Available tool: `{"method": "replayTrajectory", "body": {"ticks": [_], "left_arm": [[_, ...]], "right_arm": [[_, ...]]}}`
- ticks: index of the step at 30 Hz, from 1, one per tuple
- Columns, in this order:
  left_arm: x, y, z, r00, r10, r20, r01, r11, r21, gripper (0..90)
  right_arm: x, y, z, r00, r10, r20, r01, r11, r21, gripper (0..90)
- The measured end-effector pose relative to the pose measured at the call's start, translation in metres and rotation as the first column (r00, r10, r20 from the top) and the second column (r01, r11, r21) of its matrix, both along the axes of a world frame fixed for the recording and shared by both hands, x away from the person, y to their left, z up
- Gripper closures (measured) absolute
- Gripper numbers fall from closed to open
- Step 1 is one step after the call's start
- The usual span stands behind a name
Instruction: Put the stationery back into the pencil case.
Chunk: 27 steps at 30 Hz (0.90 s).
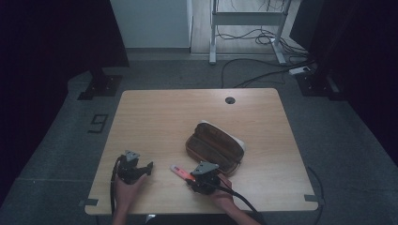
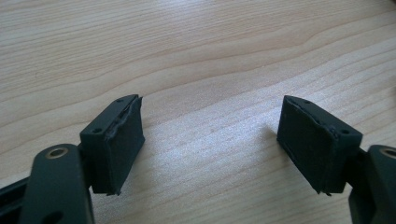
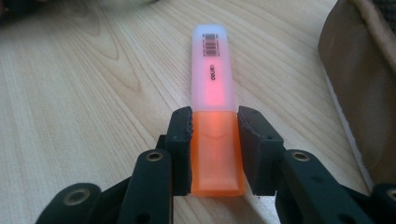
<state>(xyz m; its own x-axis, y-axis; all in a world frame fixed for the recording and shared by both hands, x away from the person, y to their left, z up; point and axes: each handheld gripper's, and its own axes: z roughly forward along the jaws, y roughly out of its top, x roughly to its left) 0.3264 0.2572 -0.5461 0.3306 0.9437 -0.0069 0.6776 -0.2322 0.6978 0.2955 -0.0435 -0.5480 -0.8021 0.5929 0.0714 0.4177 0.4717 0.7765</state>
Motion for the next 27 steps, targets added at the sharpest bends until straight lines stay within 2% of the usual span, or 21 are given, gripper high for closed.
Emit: {"method": "replayTrajectory", "body": {"ticks": [11,27], "left_arm": [[0.000,0.000,0.000,1.0000,0.000,0.000,0.000,1.0000,0.000,22.5],[0.000,0.000,0.000,1.0000,0.001,0.000,-0.001,1.0000,0.000,22.5]], "right_arm": [[0.003,-0.014,0.017,1.0000,0.009,0.001,-0.009,0.997,0.076,65.6],[0.006,-0.033,0.035,0.9995,-0.007,0.030,0.003,0.993,0.116,65.6]]}}
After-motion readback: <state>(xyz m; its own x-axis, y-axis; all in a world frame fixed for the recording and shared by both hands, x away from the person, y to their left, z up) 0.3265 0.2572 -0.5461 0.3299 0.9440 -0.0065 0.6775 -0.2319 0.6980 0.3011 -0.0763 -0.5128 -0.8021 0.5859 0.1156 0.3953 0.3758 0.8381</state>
